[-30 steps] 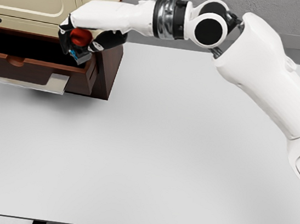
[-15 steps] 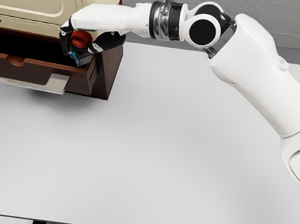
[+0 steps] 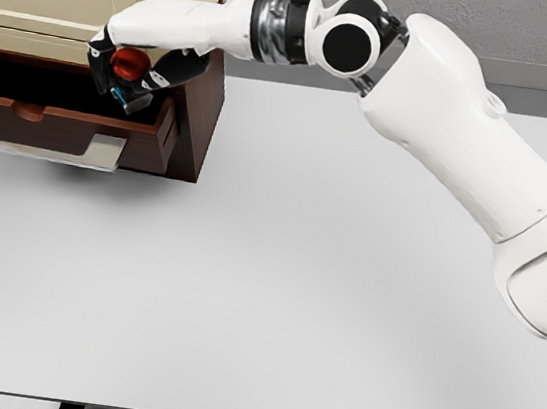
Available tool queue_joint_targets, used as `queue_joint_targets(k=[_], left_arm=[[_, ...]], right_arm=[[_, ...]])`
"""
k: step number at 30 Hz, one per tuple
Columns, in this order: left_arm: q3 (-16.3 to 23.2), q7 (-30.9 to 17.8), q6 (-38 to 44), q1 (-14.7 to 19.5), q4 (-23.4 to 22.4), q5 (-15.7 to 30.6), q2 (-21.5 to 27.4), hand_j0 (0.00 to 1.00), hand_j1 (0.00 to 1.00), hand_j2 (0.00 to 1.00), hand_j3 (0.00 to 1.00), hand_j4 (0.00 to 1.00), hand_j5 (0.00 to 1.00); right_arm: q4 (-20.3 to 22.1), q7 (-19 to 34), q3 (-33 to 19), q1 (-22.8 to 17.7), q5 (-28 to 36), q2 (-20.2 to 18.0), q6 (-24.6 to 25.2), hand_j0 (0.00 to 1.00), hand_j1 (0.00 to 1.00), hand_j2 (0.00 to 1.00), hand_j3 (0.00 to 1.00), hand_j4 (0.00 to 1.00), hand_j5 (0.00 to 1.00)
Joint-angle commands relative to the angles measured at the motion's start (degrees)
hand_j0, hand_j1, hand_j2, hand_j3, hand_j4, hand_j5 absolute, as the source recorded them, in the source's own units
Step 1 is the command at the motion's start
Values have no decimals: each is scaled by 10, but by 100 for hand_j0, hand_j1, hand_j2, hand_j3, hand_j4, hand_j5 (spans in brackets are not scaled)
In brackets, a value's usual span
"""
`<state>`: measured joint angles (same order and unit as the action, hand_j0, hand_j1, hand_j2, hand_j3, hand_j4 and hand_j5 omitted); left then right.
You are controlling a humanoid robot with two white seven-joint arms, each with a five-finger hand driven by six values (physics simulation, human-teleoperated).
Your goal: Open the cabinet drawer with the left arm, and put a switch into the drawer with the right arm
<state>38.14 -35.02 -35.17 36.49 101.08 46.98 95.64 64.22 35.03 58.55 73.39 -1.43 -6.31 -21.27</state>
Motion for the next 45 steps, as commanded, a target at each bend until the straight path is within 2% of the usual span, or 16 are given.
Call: queue_joint_targets(k=[1,5,6,9,15,18,21,23,24,27,29,31,32,34,36,45], left_arm=[[0,0,2,0,0,5,1,100,100,100,100,100,100],[0,0,2,-1,0,5,1,100,100,100,100,100,100],[0,0,2,-1,0,5,1,100,100,100,100,100,100],[0,0,2,0,0,5,2,100,100,100,100,100,100],[-1,0,2,0,0,5,9,100,100,100,100,100,100],[-1,0,2,0,0,5,9,100,100,100,100,100,100],[-1,0,2,0,0,5,13,100,100,100,100,100,100],[-1,0,2,0,0,5,13,100,100,100,100,100,100],[-1,0,2,0,0,6,13,100,100,100,100,100,100],[-1,0,2,0,0,7,14,100,100,100,100,100,100],[-1,0,2,0,0,10,17,100,100,100,100,100,100],[-2,0,2,1,0,19,23,100,100,100,100,100,100],[-2,0,2,0,0,19,23,100,100,100,100,100,100],[-2,0,2,1,0,20,24,100,100,100,100,100,100],[-2,0,2,1,0,20,29,100,100,100,100,100,100],[-2,0,2,0,0,21,27,100,100,100,100,100,100]], right_arm=[[-3,0,-1,0,-2,2,1,46,46,46,46,46,46],[-11,0,-1,1,-3,10,1,51,51,51,51,51,51],[-11,0,-1,1,-3,10,1,59,59,59,59,59,59],[-12,0,-1,0,-3,10,6,100,100,100,100,100,100],[-10,0,-2,0,-6,9,5,100,100,100,100,100,100],[20,0,-4,0,-7,0,2,100,100,100,100,100,100],[114,0,-5,-7,0,-85,1,100,100,100,100,100,100],[220,0,-2,-13,20,-174,-4,100,100,100,100,100,100],[253,0,-3,-23,36,-221,-33,100,100,100,100,100,100],[260,0,-7,-59,76,-335,-137,100,100,100,100,100,100],[259,0,-18,-92,84,-430,-137,100,100,100,100,100,100],[253,0,-87,-162,84,-492,-137,100,100,100,100,100,100],[251,0,-136,-208,84,-506,-137,100,100,100,100,100,100],[195,0,-199,-260,84,-503,-137,100,100,100,100,100,100],[145,0,-207,-268,84,-499,-137,100,100,100,100,100,100],[145,0,-202,-268,82,-492,-137,100,100,100,100,100,100]])
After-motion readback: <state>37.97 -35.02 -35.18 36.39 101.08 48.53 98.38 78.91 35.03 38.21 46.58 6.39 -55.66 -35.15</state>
